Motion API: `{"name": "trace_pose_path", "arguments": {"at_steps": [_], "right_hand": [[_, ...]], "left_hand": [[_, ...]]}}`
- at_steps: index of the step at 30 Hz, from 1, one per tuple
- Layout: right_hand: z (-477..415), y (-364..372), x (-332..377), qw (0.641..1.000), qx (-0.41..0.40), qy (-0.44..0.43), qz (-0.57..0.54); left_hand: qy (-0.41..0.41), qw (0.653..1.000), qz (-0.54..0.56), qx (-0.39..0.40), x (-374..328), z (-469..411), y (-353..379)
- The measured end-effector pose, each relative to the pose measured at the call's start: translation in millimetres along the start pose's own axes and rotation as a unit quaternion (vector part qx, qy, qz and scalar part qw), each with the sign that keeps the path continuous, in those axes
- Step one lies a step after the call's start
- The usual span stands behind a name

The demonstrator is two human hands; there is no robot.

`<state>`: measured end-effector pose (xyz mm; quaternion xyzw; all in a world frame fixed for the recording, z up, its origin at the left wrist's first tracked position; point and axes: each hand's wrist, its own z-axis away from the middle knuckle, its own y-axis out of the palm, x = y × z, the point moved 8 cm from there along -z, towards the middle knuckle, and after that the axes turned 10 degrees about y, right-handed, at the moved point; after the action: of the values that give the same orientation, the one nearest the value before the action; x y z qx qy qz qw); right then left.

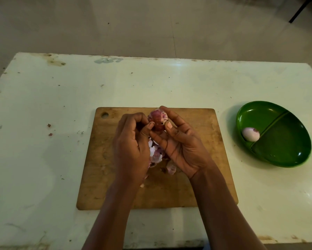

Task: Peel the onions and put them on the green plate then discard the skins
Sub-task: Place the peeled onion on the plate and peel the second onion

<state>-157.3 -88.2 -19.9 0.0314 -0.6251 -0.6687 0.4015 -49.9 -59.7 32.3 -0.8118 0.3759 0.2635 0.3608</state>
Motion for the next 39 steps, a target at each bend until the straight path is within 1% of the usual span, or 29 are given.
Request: {"name": "trace_pose_path", "arguments": {"at_steps": [2, 5, 9, 12, 16, 20, 26, 30, 34, 39], "right_hand": [[1, 1, 1, 1.0, -0.024, -0.003, -0.003], [2, -4, 4, 0.998, -0.061, -0.012, -0.018], [3, -15, 7, 0.992, -0.098, -0.026, -0.081], [2, -19, 7, 0.988, -0.11, -0.023, -0.106], [1, -21, 4, 0.99, -0.124, -0.009, -0.072], [0, -24, 0, 0.99, -0.138, 0.009, -0.027], [-1, -27, -4, 0.988, -0.146, 0.024, 0.043], [0, -27, -4, 0.986, -0.153, 0.034, 0.063], [1, -21, -2, 0.987, -0.145, 0.031, 0.067], [1, -18, 0, 0.99, -0.129, 0.02, 0.061]], "left_hand": [[0.016, 1.0, -0.024, -0.013, -3, 2, -1], [0.012, 1.0, -0.01, -0.02, -6, 1, -1], [-0.063, 0.995, 0.051, -0.055, 3, 2, -6], [-0.091, 0.992, 0.05, -0.075, 6, 2, -11], [-0.094, 0.993, 0.057, -0.038, 8, 2, -4], [-0.035, 0.999, 0.038, -0.009, 0, 1, 0], [-0.025, 0.999, 0.044, -0.017, -3, -1, -2], [-0.009, 0.999, 0.037, -0.019, -4, -2, -2], [-0.007, 0.999, 0.035, -0.028, -5, -2, -3], [-0.034, 0.997, 0.058, -0.039, -2, -2, -5]]}}
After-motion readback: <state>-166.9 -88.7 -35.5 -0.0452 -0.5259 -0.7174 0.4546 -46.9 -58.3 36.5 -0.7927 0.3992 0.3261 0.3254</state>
